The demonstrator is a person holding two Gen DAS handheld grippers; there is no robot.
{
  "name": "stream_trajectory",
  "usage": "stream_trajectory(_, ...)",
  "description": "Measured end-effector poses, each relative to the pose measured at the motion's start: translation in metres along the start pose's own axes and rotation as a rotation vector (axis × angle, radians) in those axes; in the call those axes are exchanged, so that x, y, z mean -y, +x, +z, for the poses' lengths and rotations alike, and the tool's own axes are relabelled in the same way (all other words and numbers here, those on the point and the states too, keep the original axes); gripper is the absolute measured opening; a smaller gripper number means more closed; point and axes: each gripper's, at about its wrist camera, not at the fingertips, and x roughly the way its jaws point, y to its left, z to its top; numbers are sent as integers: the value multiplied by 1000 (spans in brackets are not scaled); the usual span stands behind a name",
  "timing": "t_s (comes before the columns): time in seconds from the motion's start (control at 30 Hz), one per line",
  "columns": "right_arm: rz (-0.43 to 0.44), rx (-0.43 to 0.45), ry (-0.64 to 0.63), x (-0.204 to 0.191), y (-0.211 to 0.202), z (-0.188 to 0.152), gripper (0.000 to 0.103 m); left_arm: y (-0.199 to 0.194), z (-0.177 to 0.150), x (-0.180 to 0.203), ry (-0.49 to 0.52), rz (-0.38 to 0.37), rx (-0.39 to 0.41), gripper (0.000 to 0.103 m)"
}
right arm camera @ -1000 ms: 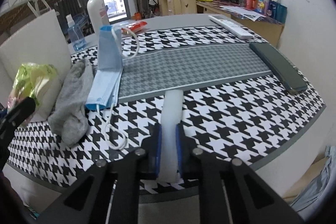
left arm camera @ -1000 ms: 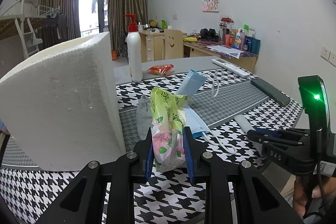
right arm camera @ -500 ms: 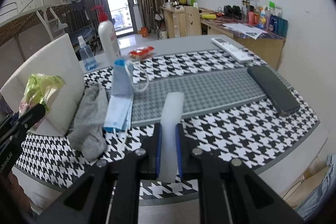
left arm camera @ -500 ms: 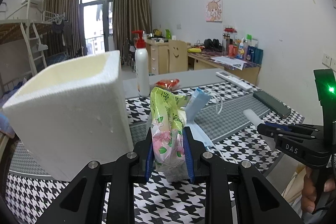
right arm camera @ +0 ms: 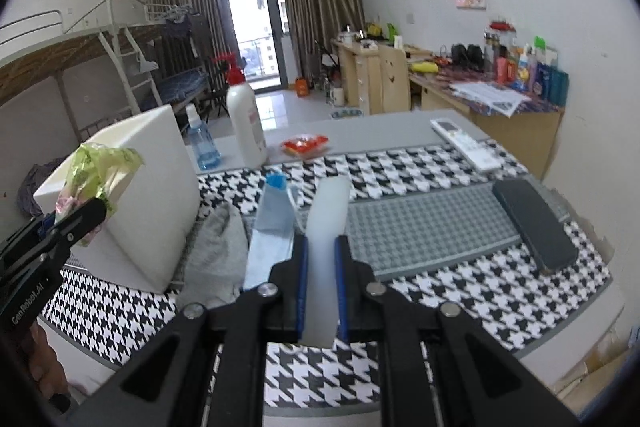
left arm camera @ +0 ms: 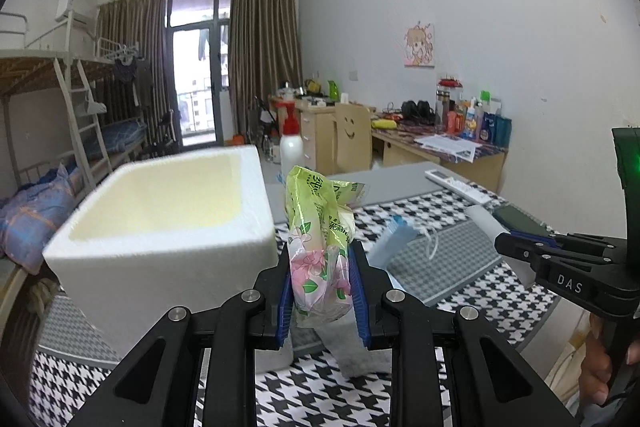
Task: Organize soft objects
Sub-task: 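Lift the snack bag and roller and carry both toward the foam box, then open the left tool over the foam box to drop the snack bag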
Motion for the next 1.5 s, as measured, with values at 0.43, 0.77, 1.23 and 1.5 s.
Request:
stream_trajectory(0.43,47,71,-37,-16,-6,26,16,-12,26,-10,-14,29,71,27)
stream_trajectory(0.77,87,118,-65,-27,-10,42,16,-24,41,-21,-19,54,121,27)
stream_trajectory(1.23,149,158,-87,-40,-9,61,16,-35,53,-32,-28,123,176,27)
stream_trajectory(1.5,186,171,-114,-56,-10,67,16,-34,53,-43,-40,167,177,27)
